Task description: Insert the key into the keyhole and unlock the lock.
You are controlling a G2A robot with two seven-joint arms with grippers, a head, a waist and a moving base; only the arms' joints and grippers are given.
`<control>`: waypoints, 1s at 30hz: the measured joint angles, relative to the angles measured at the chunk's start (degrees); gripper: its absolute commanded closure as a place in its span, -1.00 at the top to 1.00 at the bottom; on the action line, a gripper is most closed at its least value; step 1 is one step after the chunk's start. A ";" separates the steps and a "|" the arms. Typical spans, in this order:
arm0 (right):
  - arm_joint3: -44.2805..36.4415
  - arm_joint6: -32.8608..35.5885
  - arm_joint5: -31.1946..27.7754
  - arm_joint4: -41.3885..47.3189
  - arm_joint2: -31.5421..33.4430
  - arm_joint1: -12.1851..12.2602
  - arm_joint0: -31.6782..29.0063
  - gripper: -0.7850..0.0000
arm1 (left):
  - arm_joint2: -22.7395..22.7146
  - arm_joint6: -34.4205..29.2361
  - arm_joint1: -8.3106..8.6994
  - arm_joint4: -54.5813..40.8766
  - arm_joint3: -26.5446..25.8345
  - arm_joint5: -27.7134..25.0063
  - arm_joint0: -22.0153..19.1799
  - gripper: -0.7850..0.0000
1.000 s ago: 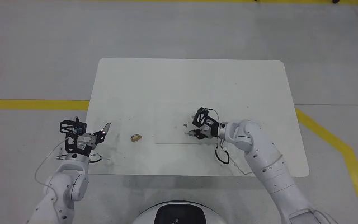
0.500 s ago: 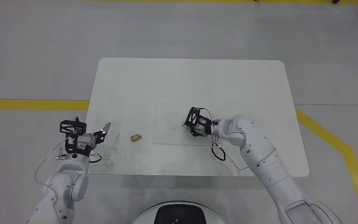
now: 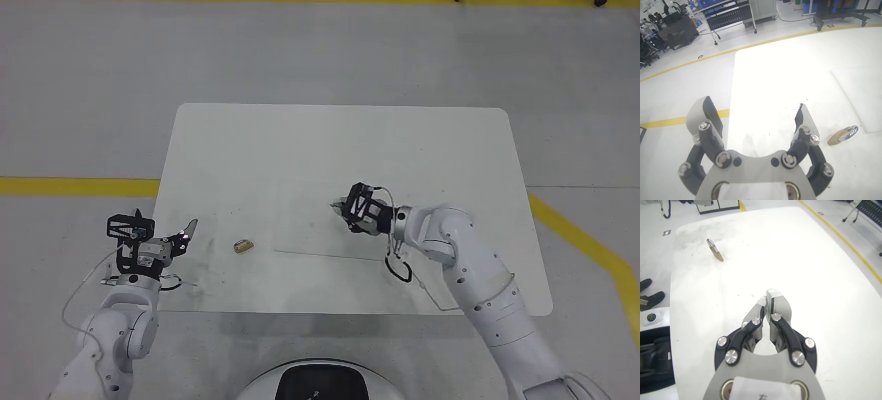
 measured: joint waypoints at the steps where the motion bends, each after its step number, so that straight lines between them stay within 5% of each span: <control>1: -1.42 -1.86 1.12 0.20 1.17 0.19 -1.12 -1.00 | 0.00 0.00 0.00 0.00 0.00 0.00 0.00 1.00; 11: -4.31 -14.72 9.36 10.85 7.55 0.32 -6.72 -1.00 | 0.00 0.00 0.00 0.00 0.00 0.00 0.00 1.00; 30: -3.98 -15.15 9.56 12.64 7.92 0.30 -6.85 -1.00 | 0.00 0.00 0.00 0.00 0.00 0.00 0.00 1.00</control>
